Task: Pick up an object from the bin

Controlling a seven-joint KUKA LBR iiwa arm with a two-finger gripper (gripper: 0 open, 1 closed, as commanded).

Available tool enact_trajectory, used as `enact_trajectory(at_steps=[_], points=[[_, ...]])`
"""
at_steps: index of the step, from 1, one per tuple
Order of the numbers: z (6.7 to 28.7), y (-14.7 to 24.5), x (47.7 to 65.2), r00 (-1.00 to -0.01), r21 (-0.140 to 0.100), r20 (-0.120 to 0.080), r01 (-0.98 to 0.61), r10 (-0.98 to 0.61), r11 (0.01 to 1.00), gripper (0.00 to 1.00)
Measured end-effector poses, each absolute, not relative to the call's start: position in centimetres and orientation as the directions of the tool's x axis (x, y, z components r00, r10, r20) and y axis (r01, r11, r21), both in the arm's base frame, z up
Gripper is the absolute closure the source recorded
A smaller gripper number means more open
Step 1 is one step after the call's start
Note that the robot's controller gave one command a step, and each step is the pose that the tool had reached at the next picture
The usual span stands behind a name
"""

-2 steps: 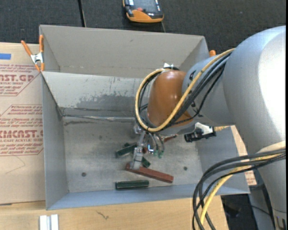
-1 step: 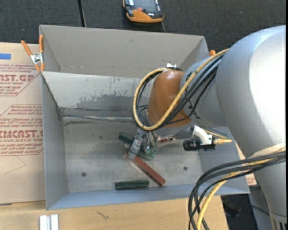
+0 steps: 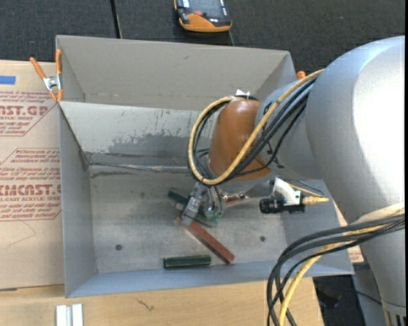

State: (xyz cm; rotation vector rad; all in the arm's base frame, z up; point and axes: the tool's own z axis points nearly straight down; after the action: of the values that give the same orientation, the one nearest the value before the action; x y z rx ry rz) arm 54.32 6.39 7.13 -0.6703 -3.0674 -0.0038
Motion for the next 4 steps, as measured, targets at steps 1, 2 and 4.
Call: enact_trajectory(at_steps=[1,2,4], points=[[7.5,6.4,54.2,-0.909,0.0,0.004,0.417,0.417,0.909,1.0],[9.1,6.3,54.2,-0.909,-0.001,0.004,0.417,0.417,0.909,1.0],[11.2,6.4,54.1,-0.909,-0.002,0.006,0.417,0.417,0.909,1.0]])
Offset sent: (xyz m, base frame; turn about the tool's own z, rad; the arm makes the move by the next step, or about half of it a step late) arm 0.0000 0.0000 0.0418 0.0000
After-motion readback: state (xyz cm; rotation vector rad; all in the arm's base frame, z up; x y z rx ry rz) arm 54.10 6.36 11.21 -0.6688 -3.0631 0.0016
